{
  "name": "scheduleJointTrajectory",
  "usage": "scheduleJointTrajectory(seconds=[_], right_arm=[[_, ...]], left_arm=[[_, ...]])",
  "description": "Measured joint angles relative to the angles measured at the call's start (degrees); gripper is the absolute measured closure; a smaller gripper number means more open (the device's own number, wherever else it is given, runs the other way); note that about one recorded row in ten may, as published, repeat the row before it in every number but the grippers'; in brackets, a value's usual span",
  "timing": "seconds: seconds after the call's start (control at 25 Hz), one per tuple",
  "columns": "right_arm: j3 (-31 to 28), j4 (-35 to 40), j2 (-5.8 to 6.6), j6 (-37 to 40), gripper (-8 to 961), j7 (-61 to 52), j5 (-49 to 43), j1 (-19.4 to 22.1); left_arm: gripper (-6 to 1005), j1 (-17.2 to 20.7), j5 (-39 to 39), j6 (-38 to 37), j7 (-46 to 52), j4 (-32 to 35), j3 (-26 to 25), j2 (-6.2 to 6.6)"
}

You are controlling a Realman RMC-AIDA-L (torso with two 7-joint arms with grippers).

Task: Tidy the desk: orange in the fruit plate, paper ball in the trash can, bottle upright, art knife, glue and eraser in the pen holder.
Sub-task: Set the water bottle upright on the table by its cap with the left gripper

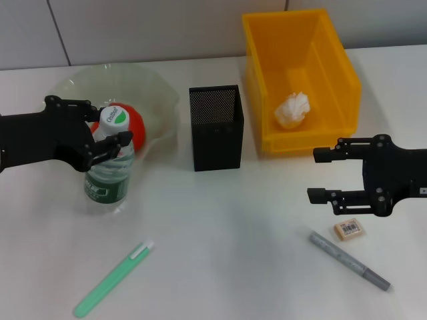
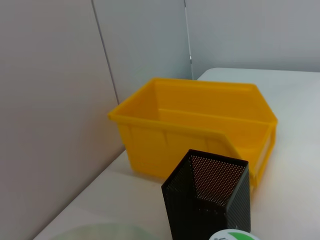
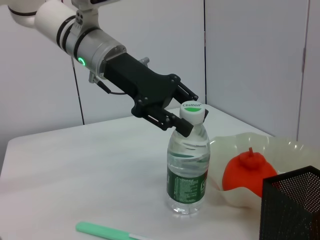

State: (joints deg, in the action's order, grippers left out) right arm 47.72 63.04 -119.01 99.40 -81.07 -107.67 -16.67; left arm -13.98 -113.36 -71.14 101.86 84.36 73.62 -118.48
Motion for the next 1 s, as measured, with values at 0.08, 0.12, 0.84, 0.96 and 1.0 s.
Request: scheduleJointTrajectory(seconds=[0.08, 0.12, 0.84, 0.96, 1.0], right_arm=[[0.00, 0.04, 0.00, 0.00, 258, -0.01, 0.00, -0.02], [0.00, 0.07, 0.00, 0.00, 258, -0.02, 0.00, -0.02], [0.00, 0.07, 0.00, 0.00, 258, -0.15, 0.00, -0.11], [0.00, 0.11, 0.00, 0.00, 258, -0.15, 0.00, -0.11], [0.00, 0.12, 0.00, 0.00, 258, -0.15, 0.00, -0.11]], left_arm=[[558, 0.16, 0.10, 0.04, -0.01, -0.19, -0.18, 0.00], [558, 0.16, 0.10, 0.04, -0.01, -0.19, -0.18, 0.00], [558, 0.50, 5.02, 0.13, -4.15, -4.20, -1.62, 0.01], [558, 0.46, 5.18, 0.13, -4.37, -4.27, -1.70, 0.01], [558, 0.46, 5.18, 0.13, -4.38, -4.28, -1.70, 0.01]])
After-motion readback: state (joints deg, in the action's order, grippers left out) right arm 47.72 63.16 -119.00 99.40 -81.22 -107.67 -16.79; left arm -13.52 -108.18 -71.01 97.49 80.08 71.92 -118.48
